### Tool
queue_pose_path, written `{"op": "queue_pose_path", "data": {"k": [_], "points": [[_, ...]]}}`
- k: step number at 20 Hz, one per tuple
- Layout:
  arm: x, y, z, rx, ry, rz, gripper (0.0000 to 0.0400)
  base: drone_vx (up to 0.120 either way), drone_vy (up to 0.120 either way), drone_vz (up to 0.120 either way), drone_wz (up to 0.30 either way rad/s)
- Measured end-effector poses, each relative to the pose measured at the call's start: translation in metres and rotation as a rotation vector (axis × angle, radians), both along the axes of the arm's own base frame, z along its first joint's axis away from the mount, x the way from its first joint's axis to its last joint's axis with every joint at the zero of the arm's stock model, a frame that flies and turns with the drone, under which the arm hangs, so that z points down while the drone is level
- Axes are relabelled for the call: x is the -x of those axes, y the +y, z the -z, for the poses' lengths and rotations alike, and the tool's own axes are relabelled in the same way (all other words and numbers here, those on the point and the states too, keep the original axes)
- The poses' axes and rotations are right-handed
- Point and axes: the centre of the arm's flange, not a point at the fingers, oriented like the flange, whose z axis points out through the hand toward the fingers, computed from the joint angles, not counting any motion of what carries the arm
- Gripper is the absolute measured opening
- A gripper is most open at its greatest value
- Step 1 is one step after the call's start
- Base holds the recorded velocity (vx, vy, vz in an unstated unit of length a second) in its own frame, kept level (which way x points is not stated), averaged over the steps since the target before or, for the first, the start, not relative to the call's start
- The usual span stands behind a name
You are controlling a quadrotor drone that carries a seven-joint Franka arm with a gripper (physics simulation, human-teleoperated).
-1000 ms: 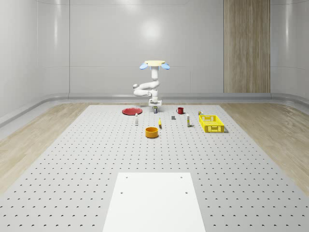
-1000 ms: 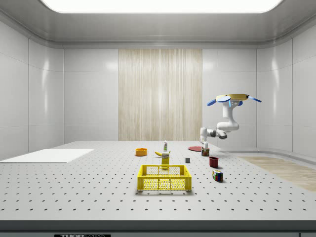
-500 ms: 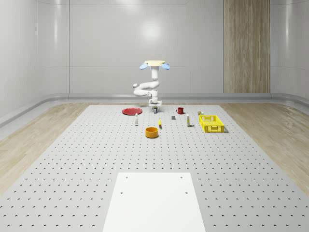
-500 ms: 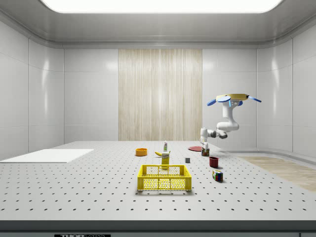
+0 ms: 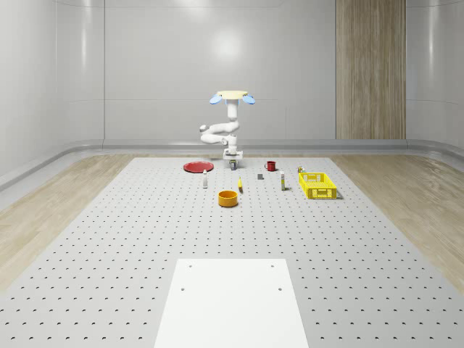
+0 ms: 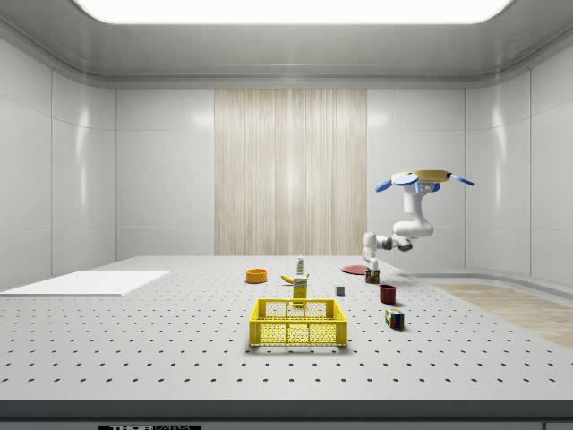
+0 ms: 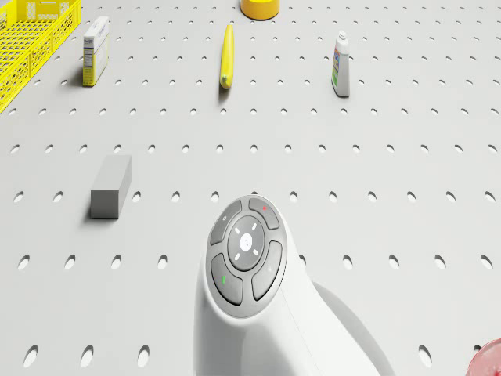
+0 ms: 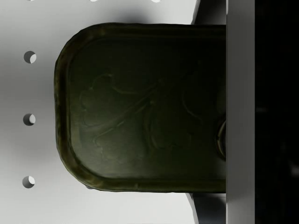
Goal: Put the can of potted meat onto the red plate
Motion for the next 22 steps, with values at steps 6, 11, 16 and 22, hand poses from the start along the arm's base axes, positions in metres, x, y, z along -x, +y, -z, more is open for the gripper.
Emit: {"op": "queue_pose_path", "data": {"k": [6, 11, 16, 22], "points": [[0.000, 0.000, 0.008, 0.000, 0.000, -0.012, 0.0286, 0.000, 0.000, 0.000, 0.000], [0.000, 0.000, 0.025, 0.001, 0.000, -0.034, 0.0286, 0.000, -0.016, 0.104, 0.000], [0.000, 0.000, 0.033, 0.001, 0.000, -0.063, 0.0286, 0.000, -0.120, 0.120, 0.000], [0.000, 0.000, 0.037, 0.001, 0.000, -0.086, 0.0286, 0.000, -0.120, 0.020, 0.000]]}}
